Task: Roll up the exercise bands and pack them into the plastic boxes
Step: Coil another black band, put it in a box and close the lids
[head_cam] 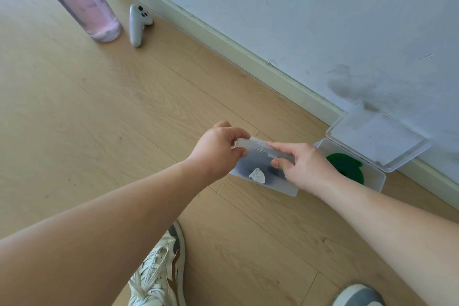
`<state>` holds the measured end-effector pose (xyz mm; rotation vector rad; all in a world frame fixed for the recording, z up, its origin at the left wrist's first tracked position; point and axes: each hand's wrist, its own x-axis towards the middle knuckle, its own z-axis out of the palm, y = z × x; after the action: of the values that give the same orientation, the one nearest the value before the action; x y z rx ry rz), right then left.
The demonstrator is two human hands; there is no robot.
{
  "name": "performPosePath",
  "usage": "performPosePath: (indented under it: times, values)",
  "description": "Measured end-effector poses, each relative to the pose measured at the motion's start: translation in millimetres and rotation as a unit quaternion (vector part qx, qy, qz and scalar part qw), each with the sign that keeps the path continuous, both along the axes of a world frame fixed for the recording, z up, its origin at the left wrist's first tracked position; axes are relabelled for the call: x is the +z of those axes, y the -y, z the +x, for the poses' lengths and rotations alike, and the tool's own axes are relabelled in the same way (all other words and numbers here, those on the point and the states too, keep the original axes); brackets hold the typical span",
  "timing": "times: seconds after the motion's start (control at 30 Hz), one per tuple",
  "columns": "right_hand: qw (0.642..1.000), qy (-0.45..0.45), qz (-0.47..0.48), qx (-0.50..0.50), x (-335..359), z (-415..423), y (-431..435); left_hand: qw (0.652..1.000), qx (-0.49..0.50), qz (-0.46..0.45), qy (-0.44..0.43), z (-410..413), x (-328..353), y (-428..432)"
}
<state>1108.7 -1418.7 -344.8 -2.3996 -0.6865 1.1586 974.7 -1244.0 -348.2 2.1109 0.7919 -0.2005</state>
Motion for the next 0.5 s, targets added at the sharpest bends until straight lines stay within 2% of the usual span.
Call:
performPosePath:
  times: [0.1,0.2,0.33,0.5]
  values:
    - [1.000,0.005,-0.003,0.002,2,-2,-1,0.984,-0.129,0.124,-0.004,5,6,7]
    - [1.000,-0.013,0.013,-0.005,6,-2,-1,0.967,-0.215,0.138,0.015,12,8,22]
    - [0.994,-0.052,0.057,-0.082,7,3,7,0.967,-0.211,0.139,0.019,17,6,26]
    - [0.999,-0.047,-0.007,-0.024,13,21,31,0.962,-0.225,0.157,0.012,18,4,31]
